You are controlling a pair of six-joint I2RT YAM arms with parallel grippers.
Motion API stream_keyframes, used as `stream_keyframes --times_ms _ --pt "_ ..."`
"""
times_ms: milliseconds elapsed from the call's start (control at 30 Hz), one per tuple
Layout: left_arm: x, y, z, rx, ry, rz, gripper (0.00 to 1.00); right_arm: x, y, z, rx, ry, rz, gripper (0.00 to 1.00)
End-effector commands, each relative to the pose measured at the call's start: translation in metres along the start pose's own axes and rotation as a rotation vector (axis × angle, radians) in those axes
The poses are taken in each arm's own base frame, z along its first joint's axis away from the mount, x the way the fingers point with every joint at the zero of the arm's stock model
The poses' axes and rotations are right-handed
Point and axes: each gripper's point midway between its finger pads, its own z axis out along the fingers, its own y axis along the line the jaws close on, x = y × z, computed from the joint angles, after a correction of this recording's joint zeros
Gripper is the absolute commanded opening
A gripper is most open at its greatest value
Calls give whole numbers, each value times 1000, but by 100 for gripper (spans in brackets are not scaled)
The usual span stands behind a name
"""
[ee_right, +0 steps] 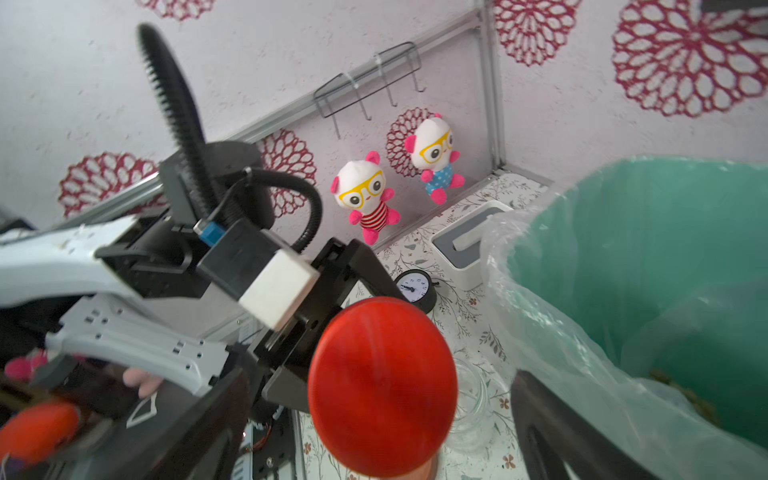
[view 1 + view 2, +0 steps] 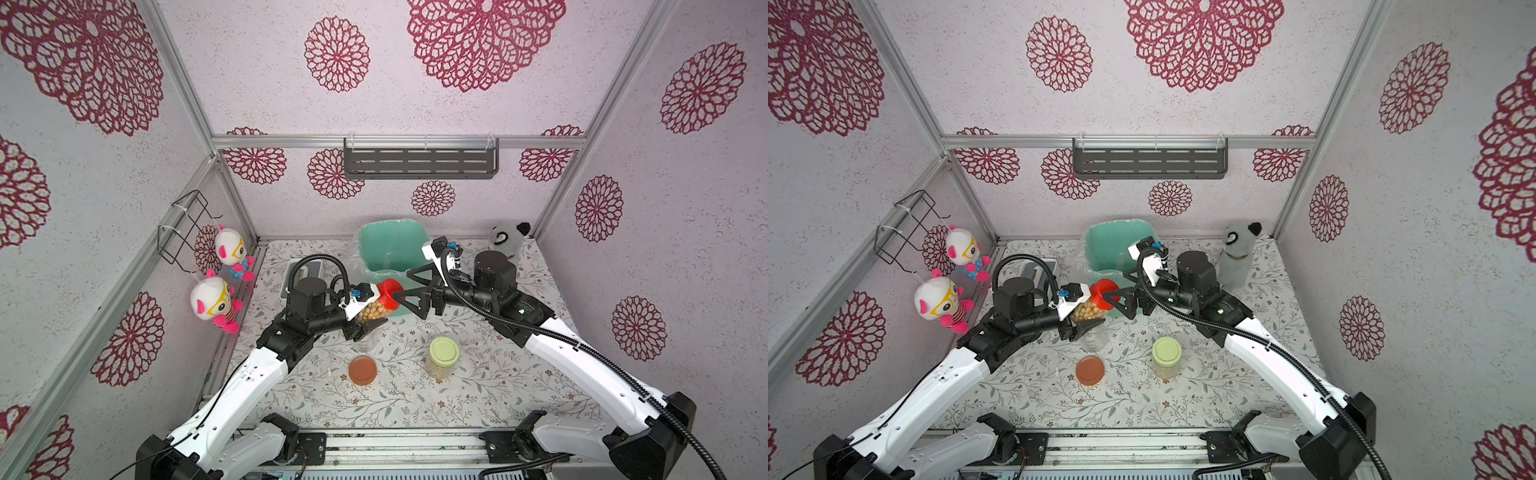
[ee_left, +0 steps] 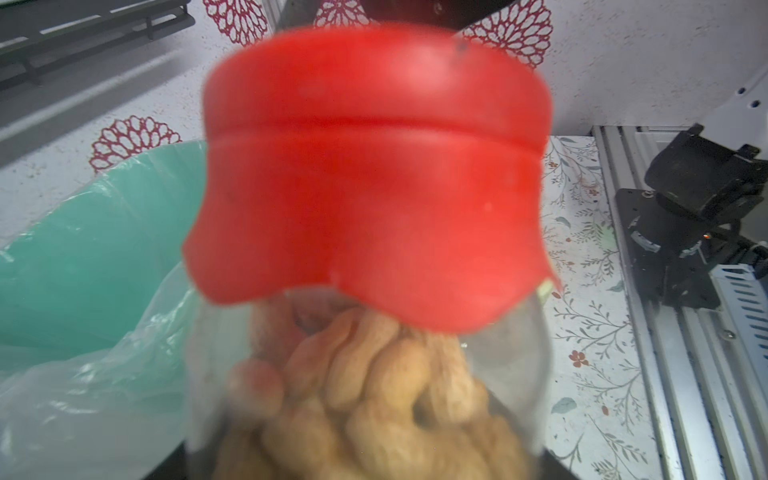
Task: Empty moldy peanuts from jars
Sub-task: Unscrew the lid from the jar.
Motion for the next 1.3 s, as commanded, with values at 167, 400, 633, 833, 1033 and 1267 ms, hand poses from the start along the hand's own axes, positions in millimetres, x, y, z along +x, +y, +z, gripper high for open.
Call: stream_keyframes --times_ms 167,400,633,833,1033,1267 --pt "-22 13 -8 -83 -85 29 0 -11 0 -3 177 -143 248 97" --pt "-17 14 -10 -101 -68 30 0 -4 7 10 170 -130 263 98" --pt "-13 14 -9 -104 -57 35 0 1 5 21 171 -109 262 92" --pt "-12 15 -8 -104 -54 31 0 1 7 30 147 -98 260 86" --pt "-12 14 -8 -99 -53 30 0 -2 8 32 137 -113 246 81" --pt "-9 13 -9 -99 -34 28 0 2 8 34 122 -100 182 60"
